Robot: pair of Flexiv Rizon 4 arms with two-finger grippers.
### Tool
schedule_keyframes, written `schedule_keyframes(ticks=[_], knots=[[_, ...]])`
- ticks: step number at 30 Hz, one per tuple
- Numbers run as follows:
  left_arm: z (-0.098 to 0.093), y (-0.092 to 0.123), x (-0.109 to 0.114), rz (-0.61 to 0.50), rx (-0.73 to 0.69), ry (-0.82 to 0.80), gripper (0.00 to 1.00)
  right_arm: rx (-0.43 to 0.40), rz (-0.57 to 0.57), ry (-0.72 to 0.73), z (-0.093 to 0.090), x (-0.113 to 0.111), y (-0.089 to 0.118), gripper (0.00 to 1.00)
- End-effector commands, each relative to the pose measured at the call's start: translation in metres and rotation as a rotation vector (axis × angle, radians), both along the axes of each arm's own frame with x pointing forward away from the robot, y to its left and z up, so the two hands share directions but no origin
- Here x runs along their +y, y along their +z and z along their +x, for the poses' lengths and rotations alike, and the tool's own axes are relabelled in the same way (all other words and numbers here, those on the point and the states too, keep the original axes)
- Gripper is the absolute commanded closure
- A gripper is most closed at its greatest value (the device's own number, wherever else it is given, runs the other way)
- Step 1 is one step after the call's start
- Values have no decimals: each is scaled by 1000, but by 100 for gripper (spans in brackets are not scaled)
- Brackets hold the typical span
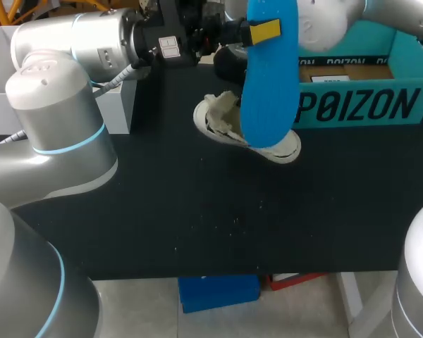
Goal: Take the shoe out of the shoebox, open the shoe tongue, remove and reinsert the insole, then place the shoe into the shoebox
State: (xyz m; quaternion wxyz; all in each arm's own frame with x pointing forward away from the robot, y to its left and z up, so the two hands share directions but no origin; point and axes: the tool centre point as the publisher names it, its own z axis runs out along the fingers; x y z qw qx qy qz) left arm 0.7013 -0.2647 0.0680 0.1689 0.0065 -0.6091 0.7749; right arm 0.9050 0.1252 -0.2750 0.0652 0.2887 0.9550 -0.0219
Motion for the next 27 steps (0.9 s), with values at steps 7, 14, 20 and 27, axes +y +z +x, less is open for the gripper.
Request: schedule_keyframes(ticks=[7, 14, 20, 27], knots=[[-1, 0, -1, 1, 0, 4, 100, -155, 98, -955, -9, 10, 2, 100], [-1, 0, -1, 1, 0, 4, 100, -147, 105, -1029, -13, 20, -9, 100], [-1, 0, -1, 1, 0, 4, 100, -143, 53, -1030, -16, 24, -33, 100], [-1, 0, -1, 1, 0, 4, 100, -114, 22, -1025, -16, 31, -65, 100]])
